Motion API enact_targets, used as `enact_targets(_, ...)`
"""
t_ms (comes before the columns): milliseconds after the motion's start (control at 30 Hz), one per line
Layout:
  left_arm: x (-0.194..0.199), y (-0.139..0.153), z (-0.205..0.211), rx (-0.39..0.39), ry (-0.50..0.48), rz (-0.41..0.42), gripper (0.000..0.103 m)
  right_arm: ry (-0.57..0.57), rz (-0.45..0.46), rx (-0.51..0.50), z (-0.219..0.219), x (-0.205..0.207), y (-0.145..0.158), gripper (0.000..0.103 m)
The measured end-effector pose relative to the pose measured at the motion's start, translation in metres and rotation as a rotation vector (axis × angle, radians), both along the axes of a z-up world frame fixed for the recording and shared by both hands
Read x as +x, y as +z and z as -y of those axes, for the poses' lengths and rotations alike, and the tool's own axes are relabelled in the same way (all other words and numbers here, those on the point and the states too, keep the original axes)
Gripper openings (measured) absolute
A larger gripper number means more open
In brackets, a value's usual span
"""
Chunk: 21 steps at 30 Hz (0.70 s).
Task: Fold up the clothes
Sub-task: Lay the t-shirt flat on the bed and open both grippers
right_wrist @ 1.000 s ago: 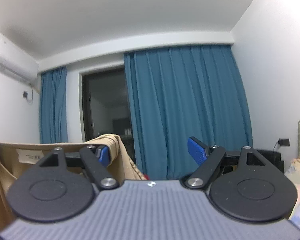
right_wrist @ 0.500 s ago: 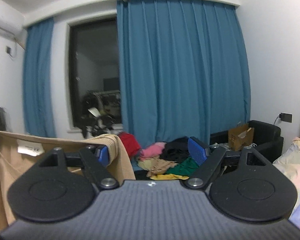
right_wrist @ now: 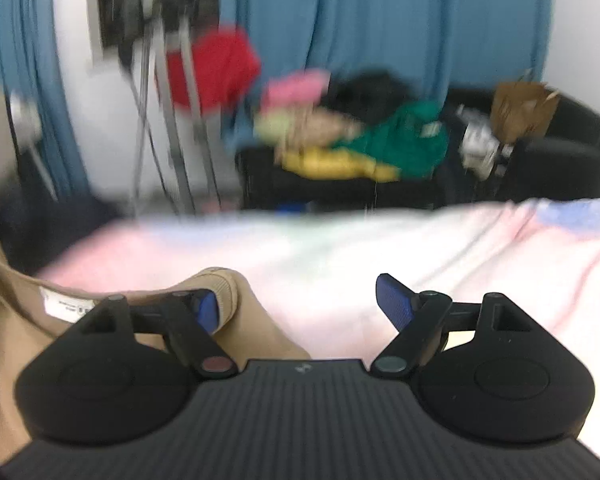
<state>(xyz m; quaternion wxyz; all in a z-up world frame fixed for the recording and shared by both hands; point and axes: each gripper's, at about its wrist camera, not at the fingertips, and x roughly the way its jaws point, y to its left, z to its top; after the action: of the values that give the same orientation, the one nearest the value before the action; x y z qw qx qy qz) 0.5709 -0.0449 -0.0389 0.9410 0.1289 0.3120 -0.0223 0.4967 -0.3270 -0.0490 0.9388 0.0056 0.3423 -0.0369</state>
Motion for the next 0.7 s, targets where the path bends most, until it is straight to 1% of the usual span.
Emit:
enact_targets(167, 0.026, -0.055, 0.029, 0.183, -0.150, -0.179, 0.096, 0.184, -0.205, -0.116, -0.031, 0.030, -0.041, 0.080)
enact_targets(200, 0.032, -0.066, 0.035, 0.220, -0.180, -0.214, 0.095, 0.217, -0.225, -0.135, -0.038, 0.033, -0.043, 0.080)
enact_targets(233, 0.035, -0.068, 0.035, 0.197, -0.204, -0.243, 0.095, 0.246, -0.227, -0.150, -0.045, 0.033, -0.041, 0.080)
enact_targets(267, 0.037, -0.064, 0.032, 0.132, -0.225, -0.266, 0.096, 0.258, -0.223, -0.131, -0.048, 0.031, -0.038, 0.080)
enact_targets(300, 0.031, -0.060, 0.028, 0.092, -0.227, -0.259, 0.097, 0.255, -0.213, -0.083, -0.049, 0.027, -0.034, 0.080)
enact_targets(367, 0.007, -0.051, 0.021, 0.048, -0.207, -0.201, 0.098, 0.214, -0.193, 0.037, -0.045, 0.018, -0.025, 0.080)
enact_targets(433, -0.017, -0.042, 0.013, 0.005, -0.186, -0.144, 0.099, 0.166, -0.138, 0.121, -0.043, 0.003, -0.014, 0.080)
enact_targets(567, -0.065, -0.024, -0.001, -0.082, -0.145, -0.029, 0.099, 0.107, 0.026, 0.170, -0.043, -0.051, 0.009, 0.080)
enact_targets(633, -0.089, -0.015, -0.008, -0.126, -0.124, 0.028, 0.099, 0.074, 0.096, 0.220, -0.041, -0.089, 0.015, 0.080)
enact_targets(700, -0.113, -0.006, -0.016, -0.169, -0.103, 0.085, 0.099, 0.042, 0.147, 0.273, -0.038, -0.130, 0.020, 0.080)
